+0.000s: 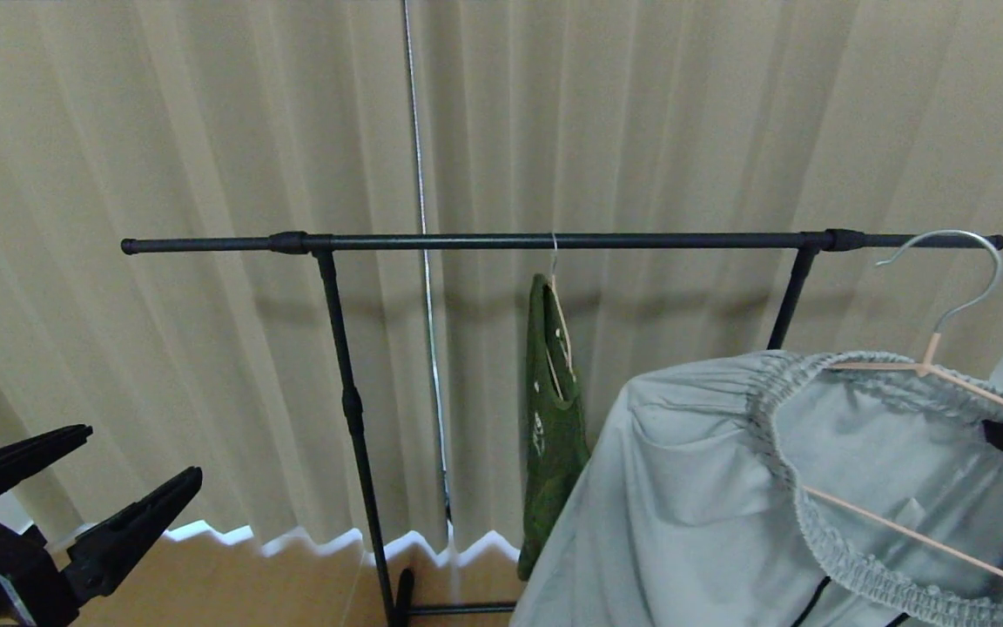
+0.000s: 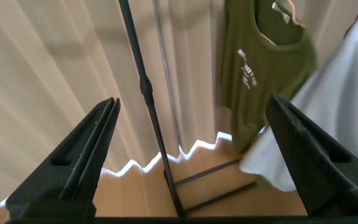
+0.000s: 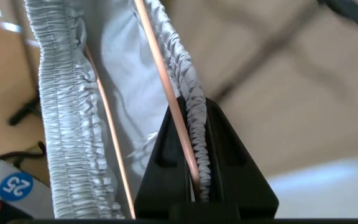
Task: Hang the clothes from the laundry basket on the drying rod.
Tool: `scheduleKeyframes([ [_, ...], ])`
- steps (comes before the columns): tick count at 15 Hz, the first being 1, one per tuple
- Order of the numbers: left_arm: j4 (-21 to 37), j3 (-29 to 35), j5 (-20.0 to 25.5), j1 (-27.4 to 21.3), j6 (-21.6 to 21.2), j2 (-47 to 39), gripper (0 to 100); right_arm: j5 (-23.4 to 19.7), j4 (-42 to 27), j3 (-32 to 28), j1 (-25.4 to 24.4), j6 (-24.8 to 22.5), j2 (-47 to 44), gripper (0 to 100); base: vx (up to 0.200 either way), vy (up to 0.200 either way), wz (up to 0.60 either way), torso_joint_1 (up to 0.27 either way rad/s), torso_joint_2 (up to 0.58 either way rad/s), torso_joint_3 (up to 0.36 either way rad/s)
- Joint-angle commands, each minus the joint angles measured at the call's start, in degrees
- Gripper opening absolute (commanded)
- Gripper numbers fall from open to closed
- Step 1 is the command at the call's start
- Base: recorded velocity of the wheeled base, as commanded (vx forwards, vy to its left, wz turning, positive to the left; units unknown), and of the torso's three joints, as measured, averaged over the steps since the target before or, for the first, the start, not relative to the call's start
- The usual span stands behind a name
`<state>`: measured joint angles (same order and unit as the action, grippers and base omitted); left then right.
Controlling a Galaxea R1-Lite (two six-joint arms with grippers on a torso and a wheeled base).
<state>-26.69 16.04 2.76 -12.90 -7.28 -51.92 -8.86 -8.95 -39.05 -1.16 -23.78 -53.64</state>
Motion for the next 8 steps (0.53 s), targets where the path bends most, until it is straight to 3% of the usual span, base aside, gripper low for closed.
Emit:
scheduleKeyframes([
  [1, -0.03, -0.05, -0.03, -0.02, 0.07, -0.02, 100, 1.39, -3.53, -2.17, 6.26, -0.03, 2.93, 0, 0.000, 0.000, 0.00, 0.000, 0.00, 0.000],
  [4, -0.12, -0.31, -0.03, -0.02, 0.07, 0.06, 100, 8.34, -5.11, -2.17, 7.66, -0.03, 2.75, 0, 0.000, 0.000, 0.00, 0.000, 0.00, 0.000],
  [8, -0.12, -0.57, -0.03, -0.02, 0.07, 0.06, 100, 11.50, -4.50, -1.91, 7.66, -0.03, 0.90, 0, 0.000, 0.000, 0.00, 0.000, 0.00, 0.000],
])
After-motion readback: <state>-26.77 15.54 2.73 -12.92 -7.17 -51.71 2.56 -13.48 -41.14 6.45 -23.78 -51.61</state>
